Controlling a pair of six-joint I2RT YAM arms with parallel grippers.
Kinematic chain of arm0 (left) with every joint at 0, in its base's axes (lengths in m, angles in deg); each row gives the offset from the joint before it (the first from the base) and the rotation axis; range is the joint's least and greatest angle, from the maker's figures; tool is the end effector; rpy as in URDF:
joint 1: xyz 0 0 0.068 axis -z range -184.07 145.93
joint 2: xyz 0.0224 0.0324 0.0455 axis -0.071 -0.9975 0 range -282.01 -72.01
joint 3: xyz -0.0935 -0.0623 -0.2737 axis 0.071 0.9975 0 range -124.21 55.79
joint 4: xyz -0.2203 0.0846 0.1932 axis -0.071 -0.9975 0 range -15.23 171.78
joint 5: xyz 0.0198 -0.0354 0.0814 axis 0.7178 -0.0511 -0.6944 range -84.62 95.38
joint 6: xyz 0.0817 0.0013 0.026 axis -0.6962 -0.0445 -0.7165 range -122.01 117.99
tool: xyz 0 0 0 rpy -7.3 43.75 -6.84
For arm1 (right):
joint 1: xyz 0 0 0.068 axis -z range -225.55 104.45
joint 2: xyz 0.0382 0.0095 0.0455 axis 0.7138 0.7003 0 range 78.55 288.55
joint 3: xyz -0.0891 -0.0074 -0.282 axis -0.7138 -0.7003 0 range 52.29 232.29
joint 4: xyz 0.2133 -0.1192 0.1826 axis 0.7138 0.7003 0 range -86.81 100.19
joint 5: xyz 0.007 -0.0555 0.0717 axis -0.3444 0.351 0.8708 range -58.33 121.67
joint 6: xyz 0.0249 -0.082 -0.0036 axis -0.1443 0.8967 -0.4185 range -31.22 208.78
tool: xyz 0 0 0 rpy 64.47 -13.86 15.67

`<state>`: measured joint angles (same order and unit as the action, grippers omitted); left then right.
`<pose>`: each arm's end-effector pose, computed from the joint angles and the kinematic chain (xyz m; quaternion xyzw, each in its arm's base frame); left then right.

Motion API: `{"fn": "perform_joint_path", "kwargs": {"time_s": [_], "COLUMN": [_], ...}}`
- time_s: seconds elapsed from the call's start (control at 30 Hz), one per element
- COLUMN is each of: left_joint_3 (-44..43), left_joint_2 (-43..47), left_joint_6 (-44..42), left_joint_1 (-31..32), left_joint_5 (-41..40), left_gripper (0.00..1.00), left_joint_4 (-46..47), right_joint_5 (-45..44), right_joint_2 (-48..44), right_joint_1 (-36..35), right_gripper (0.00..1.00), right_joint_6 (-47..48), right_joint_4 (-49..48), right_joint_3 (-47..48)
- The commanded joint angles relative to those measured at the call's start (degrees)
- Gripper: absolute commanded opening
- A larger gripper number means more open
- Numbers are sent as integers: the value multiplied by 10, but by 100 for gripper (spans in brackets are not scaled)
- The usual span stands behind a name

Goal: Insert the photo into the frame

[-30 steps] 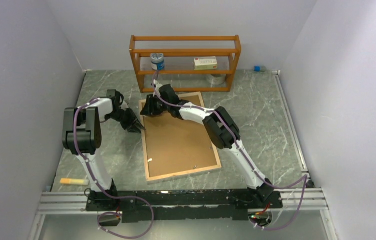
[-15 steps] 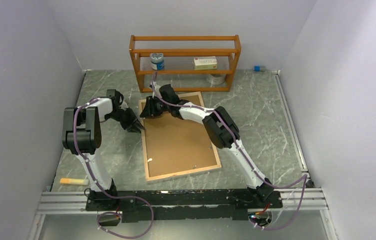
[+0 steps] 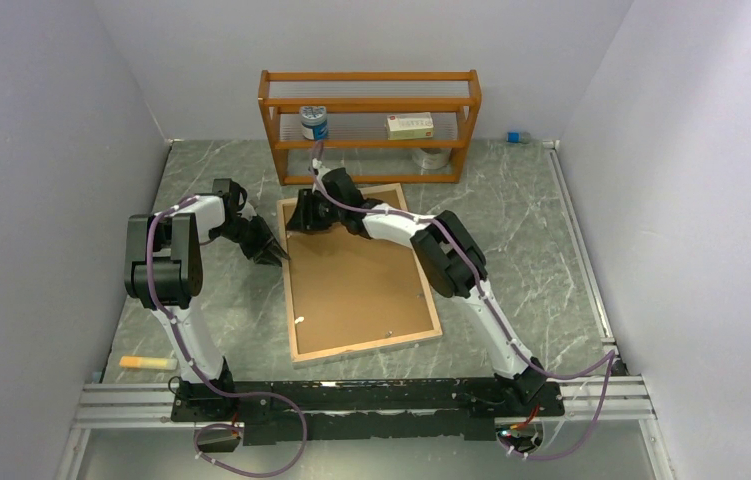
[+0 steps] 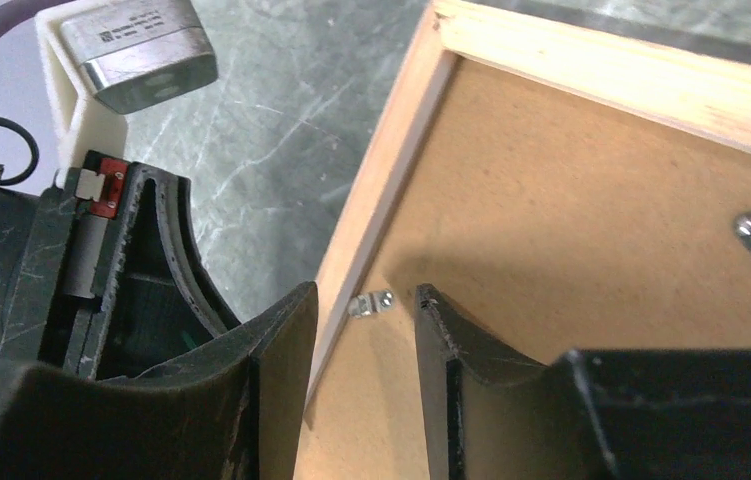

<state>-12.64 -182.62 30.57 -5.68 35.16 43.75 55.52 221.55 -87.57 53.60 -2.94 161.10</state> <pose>0.4018 -0.0263 0.0943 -0.2621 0.9268 -0.2688 0.0112 0.4628 0.4583 0.1055 -0.1562 0.8311 0.4526 0.2829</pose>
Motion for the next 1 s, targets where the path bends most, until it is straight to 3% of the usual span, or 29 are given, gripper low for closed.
{"fn": "perform_joint_path", "kwargs": {"time_s": [0.0,0.27,0.97], "left_joint_3": [20,20,33], "left_joint_2": [-34,-37,-29], "left_joint_6": [-14,-14,-12], "left_joint_1": [5,4,4], "left_joint_5": [-108,-108,-97], "left_gripper": [10,9,9], "left_joint_4": [-18,-19,-12], "right_joint_5": [-24,21,-9], "right_joint_2": [-48,-47,20], "right_joint_1": [3,-14,-20], "right_gripper": [43,29,38], "right_joint_6": [2,3,-2], "right_joint_4": [10,11,35], "right_joint_3": [-31,-54,19]}}
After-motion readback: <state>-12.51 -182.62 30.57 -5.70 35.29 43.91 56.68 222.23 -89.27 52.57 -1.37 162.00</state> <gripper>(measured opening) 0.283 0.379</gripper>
